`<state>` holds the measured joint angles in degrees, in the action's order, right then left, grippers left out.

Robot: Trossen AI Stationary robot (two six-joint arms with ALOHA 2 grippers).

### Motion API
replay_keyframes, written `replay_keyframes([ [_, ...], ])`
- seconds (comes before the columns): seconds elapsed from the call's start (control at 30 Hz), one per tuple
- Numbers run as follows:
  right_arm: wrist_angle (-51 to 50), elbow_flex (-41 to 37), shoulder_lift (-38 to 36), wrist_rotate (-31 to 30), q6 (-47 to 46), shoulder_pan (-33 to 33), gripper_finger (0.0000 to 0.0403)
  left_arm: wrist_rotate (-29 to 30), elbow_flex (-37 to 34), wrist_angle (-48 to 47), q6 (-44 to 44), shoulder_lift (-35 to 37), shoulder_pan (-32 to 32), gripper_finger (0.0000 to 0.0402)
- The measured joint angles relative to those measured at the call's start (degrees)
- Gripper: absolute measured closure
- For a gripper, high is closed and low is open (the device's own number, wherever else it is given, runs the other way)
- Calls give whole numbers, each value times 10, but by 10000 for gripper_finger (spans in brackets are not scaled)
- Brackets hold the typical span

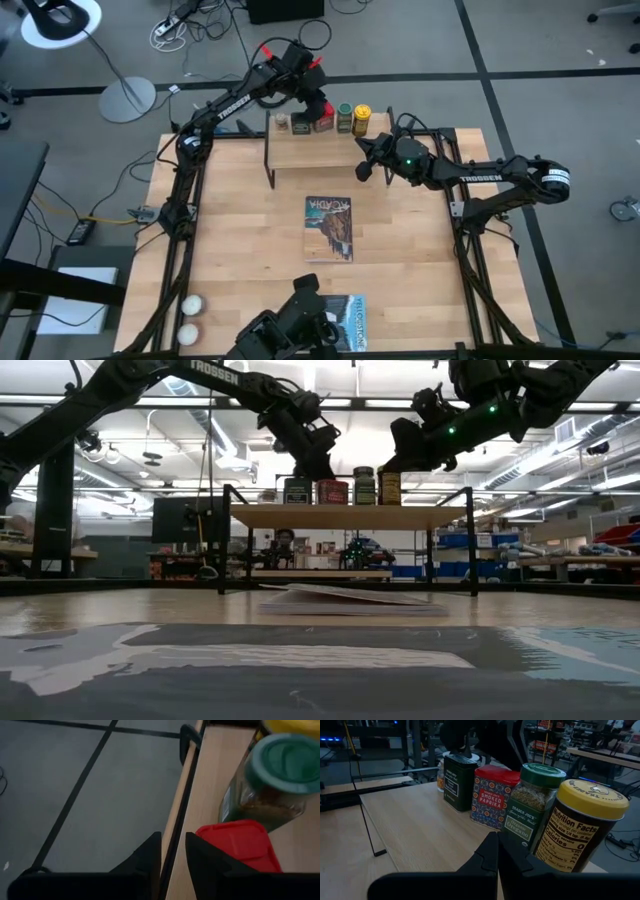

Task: Shelf spices
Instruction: Adjust the seasoning can and bottle on the shelf

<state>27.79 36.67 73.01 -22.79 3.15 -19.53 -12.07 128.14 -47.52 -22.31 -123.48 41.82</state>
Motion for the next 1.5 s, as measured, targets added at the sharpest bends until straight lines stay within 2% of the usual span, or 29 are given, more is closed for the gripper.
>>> replay_keyframes([
  [0.63, -5, 0, 0, 0, 4, 0, 403, -18, 0, 20, -13, -26, -12, 310],
  [0.97, -1, 0, 0, 0, 19, -5, 403, 3, 1, 53, -13, -26, -13, 310],
  [1.3, 1, 0, 0, 0, 30, -47, 403, 17, 70, 42, -17, -25, -14, 310],
  [1.5, 0, 0, 0, 4, 45, -65, 403, 19, 68, 21, -18, -14, -17, 310],
])
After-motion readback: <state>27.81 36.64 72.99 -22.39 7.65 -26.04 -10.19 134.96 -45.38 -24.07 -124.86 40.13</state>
